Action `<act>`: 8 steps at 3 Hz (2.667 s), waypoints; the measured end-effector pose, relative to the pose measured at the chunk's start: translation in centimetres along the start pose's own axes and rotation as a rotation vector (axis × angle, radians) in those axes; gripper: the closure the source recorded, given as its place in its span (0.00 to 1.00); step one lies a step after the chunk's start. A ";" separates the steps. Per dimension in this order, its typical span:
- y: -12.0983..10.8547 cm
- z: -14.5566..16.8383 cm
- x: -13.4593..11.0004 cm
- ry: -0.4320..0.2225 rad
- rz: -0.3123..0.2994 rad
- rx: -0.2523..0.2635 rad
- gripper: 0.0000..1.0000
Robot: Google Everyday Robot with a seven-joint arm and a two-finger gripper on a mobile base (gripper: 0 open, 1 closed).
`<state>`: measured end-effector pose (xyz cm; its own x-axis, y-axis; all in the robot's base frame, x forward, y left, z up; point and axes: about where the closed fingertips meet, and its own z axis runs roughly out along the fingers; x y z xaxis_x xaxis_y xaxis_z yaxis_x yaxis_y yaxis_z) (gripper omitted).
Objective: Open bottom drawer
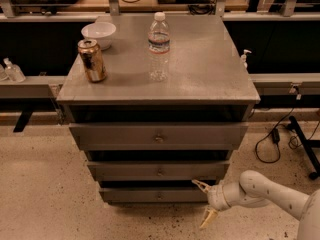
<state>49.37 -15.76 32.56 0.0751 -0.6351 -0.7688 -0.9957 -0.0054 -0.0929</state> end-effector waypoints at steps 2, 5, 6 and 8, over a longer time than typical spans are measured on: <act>-0.3 1.6 0.6 -0.006 0.004 -0.051 0.00; -0.8 8.0 8.2 0.024 0.052 -0.126 0.00; -0.8 8.0 8.2 0.024 0.052 -0.126 0.00; -2.4 6.1 5.8 0.022 -0.099 -0.039 0.00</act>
Offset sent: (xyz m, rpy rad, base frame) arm 0.0125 0.0165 -0.0359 0.0005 0.0856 0.0886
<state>52.49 -14.72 24.43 0.1725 -0.6468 -0.7429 -0.9848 -0.0990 -0.1425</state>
